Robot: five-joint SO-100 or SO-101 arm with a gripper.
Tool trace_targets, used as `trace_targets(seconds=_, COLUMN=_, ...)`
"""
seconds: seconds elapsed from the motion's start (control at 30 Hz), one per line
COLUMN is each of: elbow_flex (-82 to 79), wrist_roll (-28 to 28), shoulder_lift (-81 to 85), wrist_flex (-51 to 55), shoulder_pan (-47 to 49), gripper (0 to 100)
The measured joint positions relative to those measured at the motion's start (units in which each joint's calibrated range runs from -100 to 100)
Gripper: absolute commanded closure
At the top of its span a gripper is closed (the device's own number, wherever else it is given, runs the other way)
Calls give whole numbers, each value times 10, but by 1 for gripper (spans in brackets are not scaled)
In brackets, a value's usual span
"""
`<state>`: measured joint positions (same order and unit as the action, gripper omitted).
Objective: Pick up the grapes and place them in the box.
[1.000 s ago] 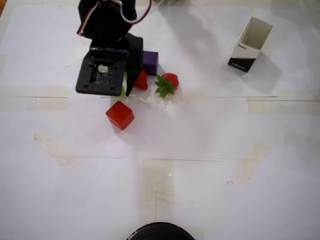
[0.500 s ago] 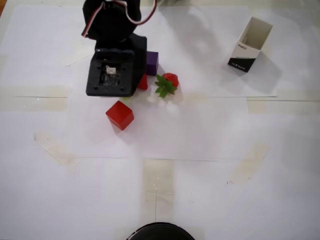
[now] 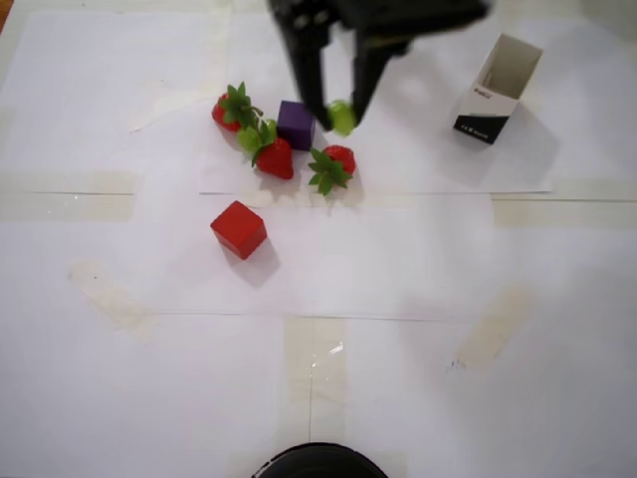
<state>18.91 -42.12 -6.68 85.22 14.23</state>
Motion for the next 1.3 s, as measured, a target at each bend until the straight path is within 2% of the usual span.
trace_targets(seconds=0.17, elbow_flex=-100, wrist_roll=-42, shoulder_lift=65, wrist_flex=-5, shoulder_pan=131, gripper=94)
trace_targets(seconds=0.4, elbow_flex=-276, wrist_roll=-77, shoulder_lift=84, wrist_flex=-111, shoulder_pan=206, gripper=93)
trace_targets(seconds=0.53, elbow_flex=-327, wrist_roll=-84, shoulder_lift=84, wrist_flex=-136, shoulder_pan=213, gripper=91)
trace_targets(seconds=0.73, elbow_flex=-345, wrist_roll=-87, shoulder_lift=85, wrist_flex=-155, shoulder_pan=213, gripper=78)
trace_targets(seconds=1.07, elbow_flex=-318, wrist_roll=-96, shoulder_lift=85, wrist_flex=-161, shoulder_pan=221, gripper=77)
trace_targets(seconds=1.3, elbow_flex=-176, wrist_roll=-38, shoulder_lift=88, wrist_flex=-50, shoulder_pan=106, gripper=77)
